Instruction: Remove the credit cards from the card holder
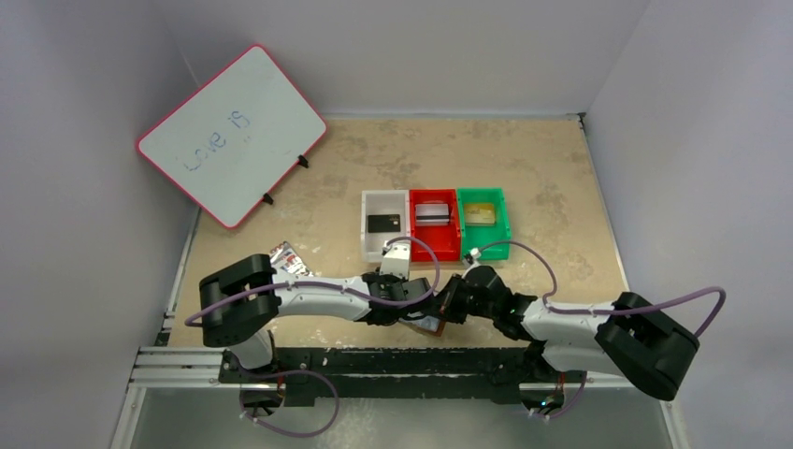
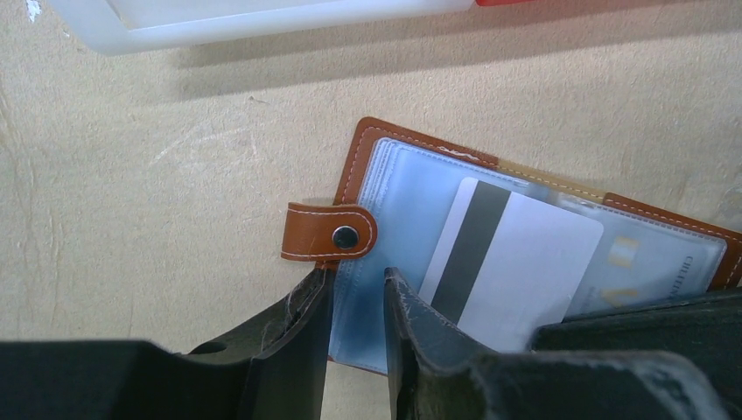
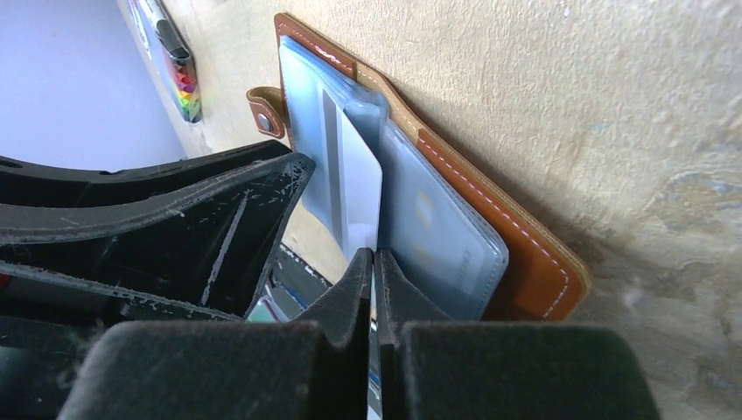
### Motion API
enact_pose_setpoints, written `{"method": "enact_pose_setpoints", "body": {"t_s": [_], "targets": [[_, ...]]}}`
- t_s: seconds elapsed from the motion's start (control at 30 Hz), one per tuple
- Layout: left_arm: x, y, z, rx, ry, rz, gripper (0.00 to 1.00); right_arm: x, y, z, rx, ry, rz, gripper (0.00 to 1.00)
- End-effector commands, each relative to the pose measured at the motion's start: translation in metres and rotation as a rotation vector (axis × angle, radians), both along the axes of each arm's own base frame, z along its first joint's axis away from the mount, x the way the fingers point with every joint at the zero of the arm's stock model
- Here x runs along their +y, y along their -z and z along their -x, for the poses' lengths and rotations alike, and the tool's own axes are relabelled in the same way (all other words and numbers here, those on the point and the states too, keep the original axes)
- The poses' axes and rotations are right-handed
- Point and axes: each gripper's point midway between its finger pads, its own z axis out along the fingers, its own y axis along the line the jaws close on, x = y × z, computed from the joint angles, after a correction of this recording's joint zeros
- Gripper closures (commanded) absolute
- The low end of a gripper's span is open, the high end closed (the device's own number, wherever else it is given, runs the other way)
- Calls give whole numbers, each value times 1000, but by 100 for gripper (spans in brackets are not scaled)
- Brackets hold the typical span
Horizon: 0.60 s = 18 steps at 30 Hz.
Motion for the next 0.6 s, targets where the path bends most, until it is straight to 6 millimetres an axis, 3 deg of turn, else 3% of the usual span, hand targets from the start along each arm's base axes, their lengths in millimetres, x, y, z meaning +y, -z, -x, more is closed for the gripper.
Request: {"method": "enact_pose_setpoints", "body": {"t_s": [0.0,0.1,0.23,0.4,0.57], "targets": [[26,23,13,70,14,-112,73,-10,7,4,24,29,17,100],[18,22,14,75,32,-83,73,-12,8,6,29,37,4,99],[11,18,14,75,52,-52,73,-11,4,2,19,50,-3,86],[9,20,17,86,70,-50,74,-6,-7,-8,9,108,-89,83],[8,21,19,92,77,-42,75,-10,0,-17,33,182,-93,76]]}}
